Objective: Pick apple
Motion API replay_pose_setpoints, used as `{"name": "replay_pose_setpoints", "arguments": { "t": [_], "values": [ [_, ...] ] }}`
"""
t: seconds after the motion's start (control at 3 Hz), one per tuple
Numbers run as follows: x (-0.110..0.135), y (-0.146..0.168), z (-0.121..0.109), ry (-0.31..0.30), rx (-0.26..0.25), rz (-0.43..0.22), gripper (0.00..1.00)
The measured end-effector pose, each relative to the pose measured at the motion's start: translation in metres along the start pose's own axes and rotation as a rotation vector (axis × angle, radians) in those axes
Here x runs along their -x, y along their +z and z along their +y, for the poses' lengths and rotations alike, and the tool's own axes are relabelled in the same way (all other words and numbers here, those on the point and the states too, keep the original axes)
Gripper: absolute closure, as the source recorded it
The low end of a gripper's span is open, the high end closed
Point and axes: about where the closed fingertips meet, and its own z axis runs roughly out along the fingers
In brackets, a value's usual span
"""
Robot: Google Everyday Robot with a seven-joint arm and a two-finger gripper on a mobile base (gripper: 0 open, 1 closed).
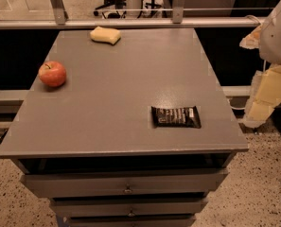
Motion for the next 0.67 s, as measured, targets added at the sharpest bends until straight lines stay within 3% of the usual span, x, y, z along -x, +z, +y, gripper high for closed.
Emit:
{"name": "replay_pose_setpoints", "arguments": {
  "t": [0.33,0.67],
  "values": [
    [0.0,0.0,0.0,0.0,0.0,0.0,0.0],
    [0.024,0.012,-0.002,-0.045,0.03,-0.081,0.0]
  ]
}}
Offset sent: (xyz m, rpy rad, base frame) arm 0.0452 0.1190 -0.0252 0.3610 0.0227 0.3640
